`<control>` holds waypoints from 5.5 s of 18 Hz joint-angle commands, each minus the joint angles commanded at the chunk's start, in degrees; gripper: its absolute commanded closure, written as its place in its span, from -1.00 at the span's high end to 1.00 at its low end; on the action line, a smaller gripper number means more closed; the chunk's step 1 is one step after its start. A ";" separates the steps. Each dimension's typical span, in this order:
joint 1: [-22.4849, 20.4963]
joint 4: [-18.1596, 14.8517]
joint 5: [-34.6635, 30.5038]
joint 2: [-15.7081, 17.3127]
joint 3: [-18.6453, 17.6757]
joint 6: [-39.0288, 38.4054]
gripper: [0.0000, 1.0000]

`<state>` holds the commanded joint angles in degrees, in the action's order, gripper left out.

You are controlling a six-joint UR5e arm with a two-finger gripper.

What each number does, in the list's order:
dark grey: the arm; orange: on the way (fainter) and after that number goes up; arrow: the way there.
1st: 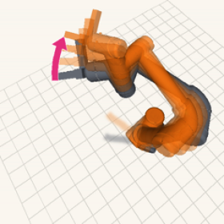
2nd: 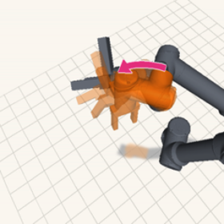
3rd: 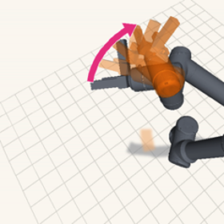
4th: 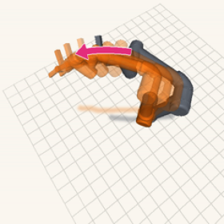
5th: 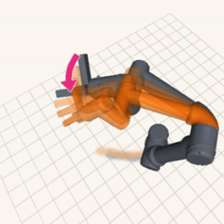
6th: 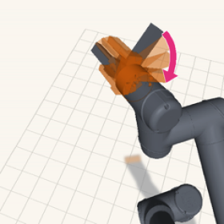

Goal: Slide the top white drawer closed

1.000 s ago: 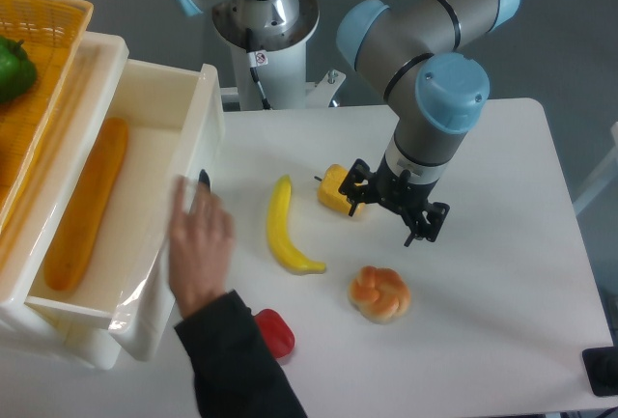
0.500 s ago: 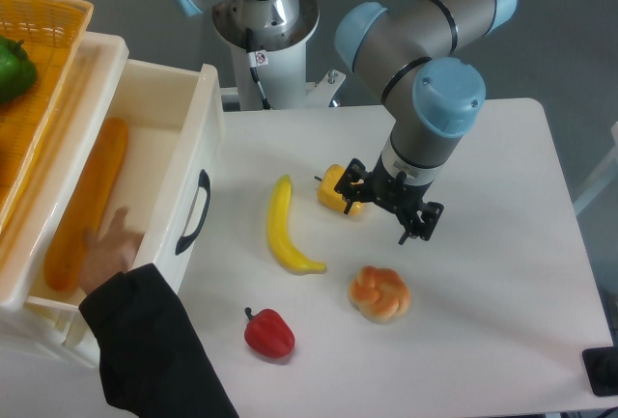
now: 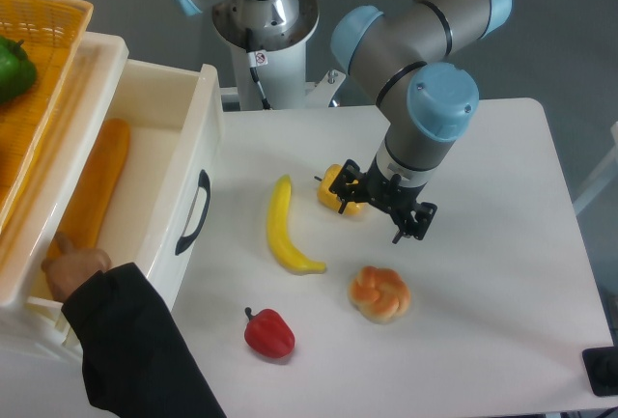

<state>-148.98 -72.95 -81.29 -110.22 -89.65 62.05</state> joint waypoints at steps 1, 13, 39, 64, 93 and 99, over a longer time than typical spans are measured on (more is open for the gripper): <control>0.09 -0.17 -0.70 0.00 0.00 0.00 1.00; 0.88 -1.32 -3.87 -0.09 -0.26 -0.88 1.00; 0.27 -0.62 -3.08 -0.18 1.14 -2.37 1.00; -0.26 -0.79 -1.41 0.09 2.46 -2.55 1.00; 0.18 -2.55 -1.50 -0.44 3.87 -3.86 1.00; 1.23 -0.45 -1.50 -0.53 3.60 -8.26 1.00</control>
<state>-147.75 -73.40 -82.79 -110.74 -86.04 53.79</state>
